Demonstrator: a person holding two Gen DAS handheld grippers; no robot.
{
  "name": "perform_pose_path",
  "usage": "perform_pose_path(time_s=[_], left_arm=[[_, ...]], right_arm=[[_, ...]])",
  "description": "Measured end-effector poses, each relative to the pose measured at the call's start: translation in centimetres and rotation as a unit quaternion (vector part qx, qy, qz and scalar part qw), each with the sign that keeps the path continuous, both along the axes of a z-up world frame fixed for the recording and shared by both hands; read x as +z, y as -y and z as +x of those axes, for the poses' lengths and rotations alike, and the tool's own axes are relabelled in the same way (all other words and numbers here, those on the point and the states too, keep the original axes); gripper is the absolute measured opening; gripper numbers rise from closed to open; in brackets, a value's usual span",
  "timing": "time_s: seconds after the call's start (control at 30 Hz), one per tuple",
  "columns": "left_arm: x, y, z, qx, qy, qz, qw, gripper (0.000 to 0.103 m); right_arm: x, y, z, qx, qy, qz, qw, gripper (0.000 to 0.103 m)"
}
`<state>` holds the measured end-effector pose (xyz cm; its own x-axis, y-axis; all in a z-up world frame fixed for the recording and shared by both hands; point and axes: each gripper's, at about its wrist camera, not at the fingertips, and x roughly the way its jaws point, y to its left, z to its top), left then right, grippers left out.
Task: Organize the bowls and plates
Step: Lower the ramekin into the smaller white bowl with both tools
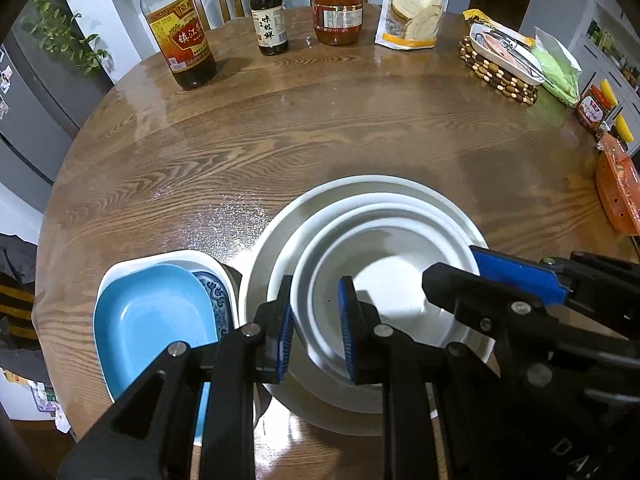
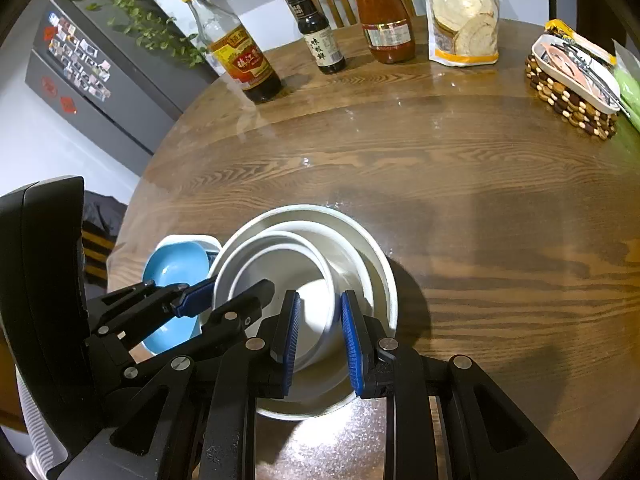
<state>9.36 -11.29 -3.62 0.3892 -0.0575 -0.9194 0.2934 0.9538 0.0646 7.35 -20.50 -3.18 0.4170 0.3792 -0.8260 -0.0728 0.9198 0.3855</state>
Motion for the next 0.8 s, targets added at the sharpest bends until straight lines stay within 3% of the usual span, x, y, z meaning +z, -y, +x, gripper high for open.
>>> perform_pose_path(time_s=[0.8], left_arm=[[-0.08, 0.19, -0.16, -0.005, 0.005, 0.007, 1.0, 0.02]], right_arm=[[0.2, 0.01, 0.11, -0.001, 0.002, -0.007, 1.0, 0.025]])
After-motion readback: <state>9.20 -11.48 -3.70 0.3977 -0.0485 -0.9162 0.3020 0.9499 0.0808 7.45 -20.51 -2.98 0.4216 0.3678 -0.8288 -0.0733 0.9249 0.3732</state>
